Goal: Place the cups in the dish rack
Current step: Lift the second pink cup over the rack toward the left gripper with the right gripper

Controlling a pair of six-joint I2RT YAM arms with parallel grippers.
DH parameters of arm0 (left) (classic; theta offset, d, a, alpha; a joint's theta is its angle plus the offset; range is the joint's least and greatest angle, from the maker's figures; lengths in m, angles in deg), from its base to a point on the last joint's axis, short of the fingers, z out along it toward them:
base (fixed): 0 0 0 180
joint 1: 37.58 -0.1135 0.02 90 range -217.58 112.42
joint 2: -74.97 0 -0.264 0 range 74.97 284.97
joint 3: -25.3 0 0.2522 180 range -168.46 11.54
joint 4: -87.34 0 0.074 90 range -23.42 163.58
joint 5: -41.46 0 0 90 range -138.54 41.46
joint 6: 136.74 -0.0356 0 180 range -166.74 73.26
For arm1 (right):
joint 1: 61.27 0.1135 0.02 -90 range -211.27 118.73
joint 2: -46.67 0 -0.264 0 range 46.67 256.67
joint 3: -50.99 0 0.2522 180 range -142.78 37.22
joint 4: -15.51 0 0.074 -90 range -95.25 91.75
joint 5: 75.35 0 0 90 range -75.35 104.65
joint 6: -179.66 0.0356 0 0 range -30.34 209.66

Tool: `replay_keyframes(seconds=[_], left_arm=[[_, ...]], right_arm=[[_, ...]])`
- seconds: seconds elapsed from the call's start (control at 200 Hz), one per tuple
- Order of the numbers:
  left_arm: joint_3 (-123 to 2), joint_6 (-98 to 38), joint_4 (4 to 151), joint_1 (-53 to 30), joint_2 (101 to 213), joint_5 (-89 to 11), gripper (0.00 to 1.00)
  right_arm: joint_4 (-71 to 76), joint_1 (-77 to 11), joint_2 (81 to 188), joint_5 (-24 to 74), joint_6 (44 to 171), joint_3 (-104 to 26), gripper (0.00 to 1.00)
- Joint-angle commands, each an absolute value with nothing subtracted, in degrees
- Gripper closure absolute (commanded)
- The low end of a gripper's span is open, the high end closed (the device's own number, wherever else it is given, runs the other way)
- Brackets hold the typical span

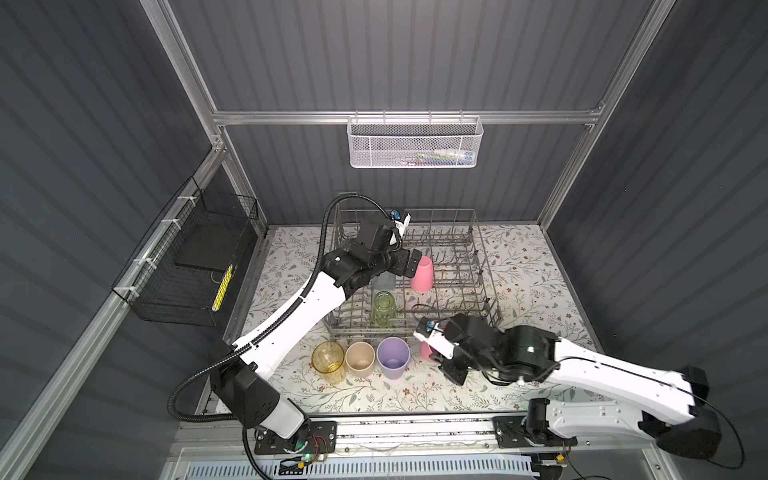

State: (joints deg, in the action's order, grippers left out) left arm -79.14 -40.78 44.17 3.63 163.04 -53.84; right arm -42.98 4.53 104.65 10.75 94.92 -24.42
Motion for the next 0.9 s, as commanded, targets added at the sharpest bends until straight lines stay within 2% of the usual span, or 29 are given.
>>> replay_keyframes(seconds=[0.0, 0.23, 0.415, 0.595, 0.705, 0.891], left_arm=[[-79.26, -41.93, 46.78, 3.64, 161.18, -51.38, 0.00], [-77.37, -41.00, 50.82, 3.52, 160.90, -45.61, 0.00], [-72.24, -34.10, 62.43, -0.38, 159.92, -25.49, 0.00], [-65.16, -26.45, 77.30, -3.82, 159.07, -11.56, 0.00], [-61.65, -21.65, 86.47, -5.45, 158.74, -4.95, 0.00], [-59.31, -18.87, 92.92, -5.52, 158.49, 0.41, 0.00]], right_arm=[[-42.89, 1.02, 98.02, 15.46, 96.19, -26.60, 1.00], [-29.29, -13.26, 89.85, 32.65, 101.95, -23.40, 1.00], [-16.54, -23.14, 89.00, 46.67, 110.32, -19.00, 1.00], [-0.72, -31.51, 89.16, 58.56, 121.68, -11.61, 1.00], [10.27, -35.90, 89.88, 63.56, 129.82, -7.28, 1.00], [28.34, -41.03, 93.46, 68.31, 141.83, -2.88, 1.00]])
